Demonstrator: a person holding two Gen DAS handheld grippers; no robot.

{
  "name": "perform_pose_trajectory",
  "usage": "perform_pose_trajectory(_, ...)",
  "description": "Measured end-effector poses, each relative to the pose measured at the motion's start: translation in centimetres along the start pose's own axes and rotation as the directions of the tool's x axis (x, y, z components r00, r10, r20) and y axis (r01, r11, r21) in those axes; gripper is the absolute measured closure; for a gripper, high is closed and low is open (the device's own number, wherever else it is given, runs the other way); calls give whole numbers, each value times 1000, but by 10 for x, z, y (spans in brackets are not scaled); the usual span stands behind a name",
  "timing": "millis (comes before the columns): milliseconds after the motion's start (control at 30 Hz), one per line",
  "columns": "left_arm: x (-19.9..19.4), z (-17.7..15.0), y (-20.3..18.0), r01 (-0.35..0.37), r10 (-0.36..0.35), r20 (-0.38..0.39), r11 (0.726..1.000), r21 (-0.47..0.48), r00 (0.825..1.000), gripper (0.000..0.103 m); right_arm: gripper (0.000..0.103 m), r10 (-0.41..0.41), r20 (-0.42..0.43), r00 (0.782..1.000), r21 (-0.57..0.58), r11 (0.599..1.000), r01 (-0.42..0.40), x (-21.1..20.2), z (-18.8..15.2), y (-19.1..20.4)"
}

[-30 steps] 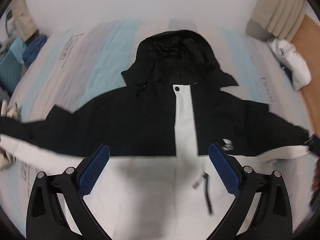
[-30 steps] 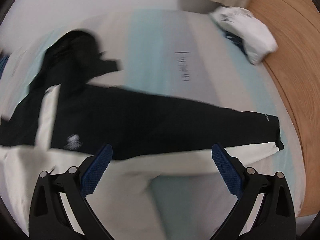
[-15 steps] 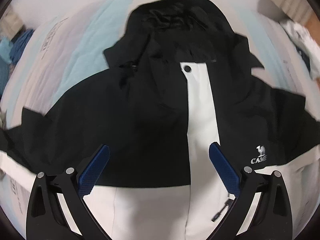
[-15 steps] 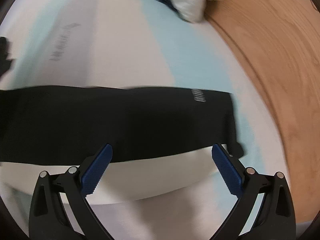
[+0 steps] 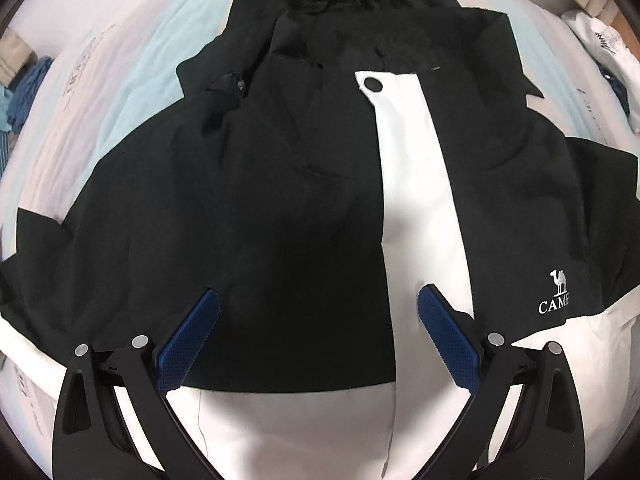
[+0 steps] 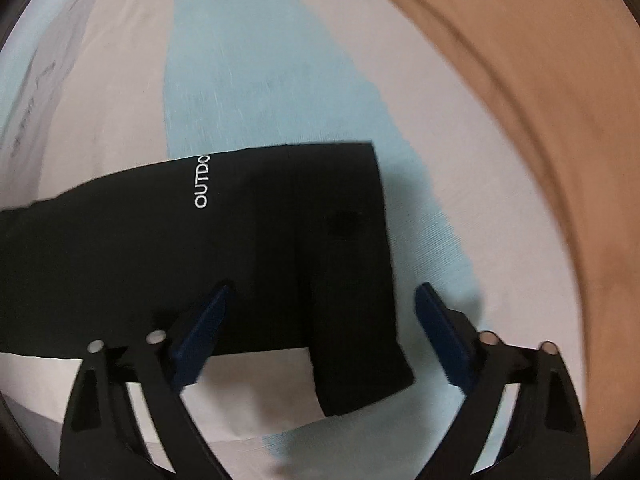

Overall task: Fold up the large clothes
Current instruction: 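Close the right gripper on the black sleeve cuff, then lift the sleeve with the right gripper and lay it across the jacket body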

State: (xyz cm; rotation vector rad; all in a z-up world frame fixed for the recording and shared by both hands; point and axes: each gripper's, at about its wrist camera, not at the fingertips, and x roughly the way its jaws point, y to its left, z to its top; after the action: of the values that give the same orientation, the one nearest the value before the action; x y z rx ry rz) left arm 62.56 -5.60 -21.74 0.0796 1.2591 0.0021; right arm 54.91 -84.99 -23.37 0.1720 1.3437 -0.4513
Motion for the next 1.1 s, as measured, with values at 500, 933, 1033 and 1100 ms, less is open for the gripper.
perform_pose_trajectory(500, 2, 5, 4, -48, 48, -7, 999, 3, 999, 6, 71, 16, -73, 997, 71, 997, -11, -3, 0, -19)
perform_pose_trajectory(933, -5, -11, -11, -63, 63, 6, 998, 9, 998, 6, 94, -2, -35, 999, 11, 1000, 3, -24, -15, -17)
perform_pose_trajectory(1033, -11, -17, -14, -73, 73, 18, 997, 30, 997, 6, 95, 21, 5, 1000, 30, 999, -21, -42, -20, -22)
perform_pose_trajectory(1100, -20, -19, -16, -67, 66, 34, 997, 32, 997, 6, 95, 33, 25, 999, 41, 999, -34, -53, -26, -28)
